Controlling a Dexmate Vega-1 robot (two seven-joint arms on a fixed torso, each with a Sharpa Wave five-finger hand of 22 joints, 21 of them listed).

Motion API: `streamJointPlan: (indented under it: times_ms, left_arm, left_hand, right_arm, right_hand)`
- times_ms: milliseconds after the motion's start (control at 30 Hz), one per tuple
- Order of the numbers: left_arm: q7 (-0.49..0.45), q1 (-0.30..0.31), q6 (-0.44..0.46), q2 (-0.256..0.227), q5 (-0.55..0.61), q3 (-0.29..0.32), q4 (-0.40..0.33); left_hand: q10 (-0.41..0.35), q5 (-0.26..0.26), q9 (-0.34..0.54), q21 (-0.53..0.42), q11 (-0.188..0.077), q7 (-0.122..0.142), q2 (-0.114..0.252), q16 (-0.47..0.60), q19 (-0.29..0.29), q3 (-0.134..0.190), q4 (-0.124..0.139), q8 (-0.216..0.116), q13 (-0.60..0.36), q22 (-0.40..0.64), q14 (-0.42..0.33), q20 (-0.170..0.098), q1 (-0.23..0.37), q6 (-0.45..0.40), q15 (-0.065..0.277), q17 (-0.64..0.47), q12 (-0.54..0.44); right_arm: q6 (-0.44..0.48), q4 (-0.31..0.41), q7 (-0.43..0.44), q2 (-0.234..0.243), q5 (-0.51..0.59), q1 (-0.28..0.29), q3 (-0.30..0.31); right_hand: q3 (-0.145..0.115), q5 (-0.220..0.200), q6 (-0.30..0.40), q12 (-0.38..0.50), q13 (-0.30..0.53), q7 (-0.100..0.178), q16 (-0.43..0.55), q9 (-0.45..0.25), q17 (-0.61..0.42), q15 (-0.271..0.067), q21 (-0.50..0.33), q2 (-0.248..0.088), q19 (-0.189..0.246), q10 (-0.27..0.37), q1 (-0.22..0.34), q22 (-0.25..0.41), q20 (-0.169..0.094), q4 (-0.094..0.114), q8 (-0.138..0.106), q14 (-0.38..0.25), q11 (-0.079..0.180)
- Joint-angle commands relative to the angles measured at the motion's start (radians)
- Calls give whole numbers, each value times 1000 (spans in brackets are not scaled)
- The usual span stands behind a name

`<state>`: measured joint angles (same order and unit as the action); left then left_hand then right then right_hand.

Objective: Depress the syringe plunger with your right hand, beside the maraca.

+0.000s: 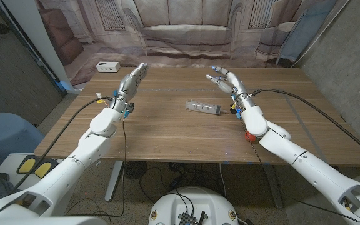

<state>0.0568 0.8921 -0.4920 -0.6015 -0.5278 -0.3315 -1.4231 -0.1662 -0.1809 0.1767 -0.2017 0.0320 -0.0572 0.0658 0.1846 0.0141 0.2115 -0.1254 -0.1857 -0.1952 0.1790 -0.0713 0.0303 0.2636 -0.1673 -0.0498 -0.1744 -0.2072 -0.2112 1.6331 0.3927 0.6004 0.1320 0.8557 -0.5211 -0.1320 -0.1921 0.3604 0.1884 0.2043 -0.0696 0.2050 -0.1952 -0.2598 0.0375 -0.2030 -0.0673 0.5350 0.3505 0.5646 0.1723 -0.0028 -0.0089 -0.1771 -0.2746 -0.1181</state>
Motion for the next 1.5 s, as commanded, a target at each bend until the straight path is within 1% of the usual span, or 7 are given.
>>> streamJointPlan:
  times_ms: [33, 267, 767, 1100, 1167, 1267, 1500]
  left_arm:
    - [34, -23, -9, 10, -21, -2, 41]
    - [76, -39, 12, 6, -54, -6, 53]
    - [47, -38, 27, 14, -53, -3, 49]
    - [13, -1, 47, -1, -48, 5, 3]
    - [5, 6, 50, -4, -44, 6, -6]
    - [-6, 17, 58, -7, -43, 8, -16]
    - [-16, 18, 68, -3, -41, 6, -14]
  left_hand:
    - [-6, 1, 1, -1, -5, -3, -2, 3, -3, 3, 0, 2, 1, 2, -6, -4, 6, 1, 2, -4, -3]
    - [-7, 1, 1, -1, 0, -5, -2, 2, -2, 3, 0, 2, 1, 1, -6, -2, 7, 1, 2, -4, -4]
    - [-6, 1, 1, 0, 5, -5, -2, 2, -3, 4, 0, 1, 1, 1, -6, -1, 7, 0, 0, -4, -3]
    - [-7, 1, 1, 1, 11, -6, -2, 2, -1, 3, 0, 0, 1, 1, -8, -1, 7, -2, -3, -4, -3]
    - [-8, 1, 1, 1, 10, -6, -2, 3, -1, 3, 0, 0, 1, 1, -8, 0, 7, -2, -3, -4, -4]
    - [-8, 1, 1, 1, 8, -6, -2, 2, -1, 3, 0, 0, 1, 1, -7, 1, 7, -2, -3, -4, -3]
    - [-7, 1, 1, 2, 5, -6, -2, 2, 0, 3, 0, 0, 1, 1, -8, 1, 7, -2, -2, -4, -3]
  right_arm:
    - [-47, 45, -51, 1, -162, 58, 70]
    - [-146, -20, -197, -19, -366, 55, 92]
    - [-202, -66, -323, -46, -605, 75, 150]
    - [-199, -107, -441, -49, -757, 81, 171]
    - [-190, -121, -467, -54, -794, 79, 174]
    - [-185, -148, -499, -65, -839, 75, 181]
    - [-198, -211, -570, -80, -887, 61, 185]
  right_hand:
    - [6, 4, -4, -4, -1, -3, -10, 2, 0, 7, 8, 3, -22, -20, -17, 3, 3, 7, -6, 22, 1]
    - [34, 3, -29, -8, -5, 27, -16, 4, 5, 11, 20, 36, -77, -76, -61, 3, 6, 11, -3, 72, 4]
    - [64, -2, -106, -8, -8, -6, -17, 6, 8, 20, 23, 60, -130, -127, -117, 2, 2, 24, 4, 126, 1]
    - [83, -7, -153, 0, -12, 28, -15, 8, 15, 3, 32, 76, -212, -141, -152, 3, -1, 29, -3, 157, 18]
    - [86, -8, -138, 3, -13, 25, -17, 8, 17, 0, 34, 77, -238, -134, -157, 3, -4, 29, -11, 169, 12]
    - [89, -14, -124, 7, -14, 24, -13, 8, 27, 0, 37, 75, -367, -128, -164, 2, -46, 24, -18, 183, 3]
    - [86, -16, -124, 3, -15, 18, -16, 8, 32, -5, 22, 70, -356, -142, -159, 2, -60, 18, -17, 198, 2]
